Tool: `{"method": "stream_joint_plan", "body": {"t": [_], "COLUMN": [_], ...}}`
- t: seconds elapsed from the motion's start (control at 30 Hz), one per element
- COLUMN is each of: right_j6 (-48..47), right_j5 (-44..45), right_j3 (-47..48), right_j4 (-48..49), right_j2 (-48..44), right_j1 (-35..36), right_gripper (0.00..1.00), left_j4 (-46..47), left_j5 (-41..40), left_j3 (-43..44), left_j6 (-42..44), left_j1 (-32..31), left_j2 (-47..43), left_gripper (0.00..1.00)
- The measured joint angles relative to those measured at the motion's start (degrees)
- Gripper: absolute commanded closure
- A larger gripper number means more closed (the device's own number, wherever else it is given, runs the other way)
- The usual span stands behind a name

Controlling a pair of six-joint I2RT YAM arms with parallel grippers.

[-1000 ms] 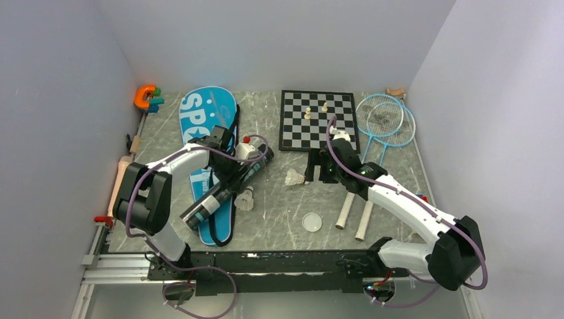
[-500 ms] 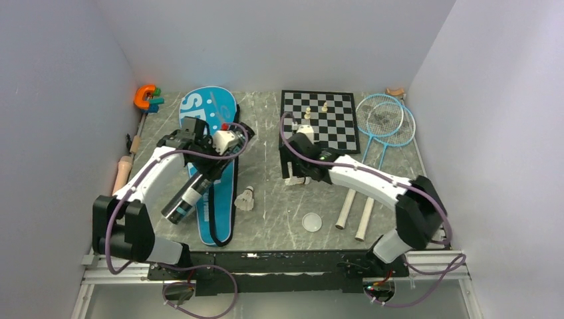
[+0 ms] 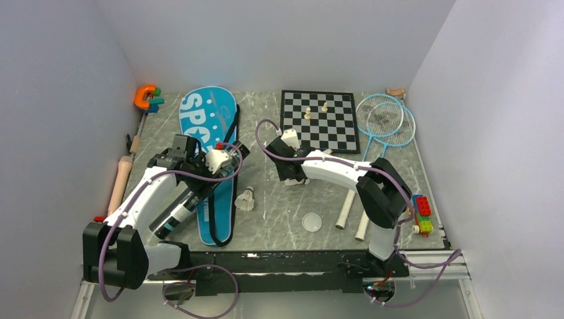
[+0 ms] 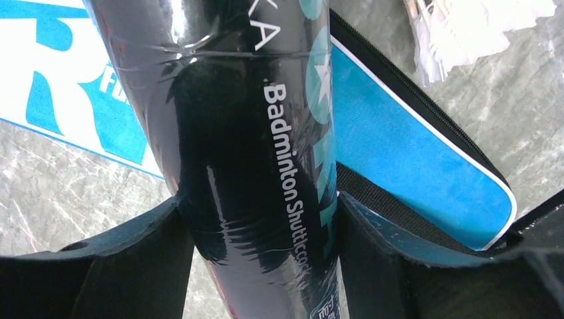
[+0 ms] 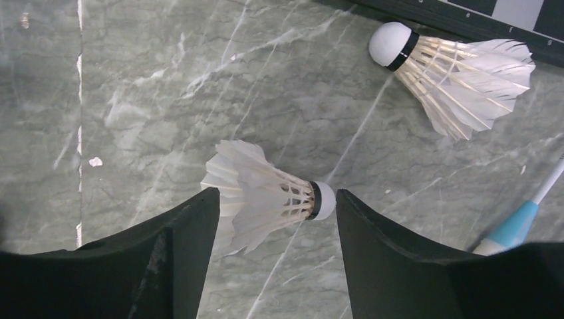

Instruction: Pack up the badminton gear

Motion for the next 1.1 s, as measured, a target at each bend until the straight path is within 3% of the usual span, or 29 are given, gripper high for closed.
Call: {"method": "stream_joint_plan", "body": {"t": [0.4, 0.53, 0.63, 0.93, 1.1], "right_j6": [0.8, 1.1, 1.5, 1.0, 0.2], "right_j5": [2.4, 3.2, 3.5, -1.6, -14.5], "right_j3": [-0.3, -0.7, -1.1, -1.6, -4.3], "right_j4": [0.0, -0.4, -1.9, -4.3, 0.6], "right_j2": [0.2, -0.3, -2.2, -21.3, -38.0], "right_j1": [0.0, 0.0, 0.0, -1.8, -9.6], "right_gripper": [0.73, 0.91, 1.0, 1.0, 1.0], "left_j4": [2.3, 3.8, 5.0, 4.5, 0.3], "left_j5": [-0.3, -0.1, 0.6, 8.5, 14.3], "left_j3": [-1.9, -1.9, -1.9, -1.6, 0.3], "left_j6": [1.0, 1.2, 2.3, 16.3, 25.4], "left_j1": [0.1, 0.1, 0.1, -0.2, -0.2], "left_j2": [0.2, 0.2, 0.2, -1.0, -5.0], "left_gripper": [0.47, 0.51, 0.62, 0.66, 0.71]}}
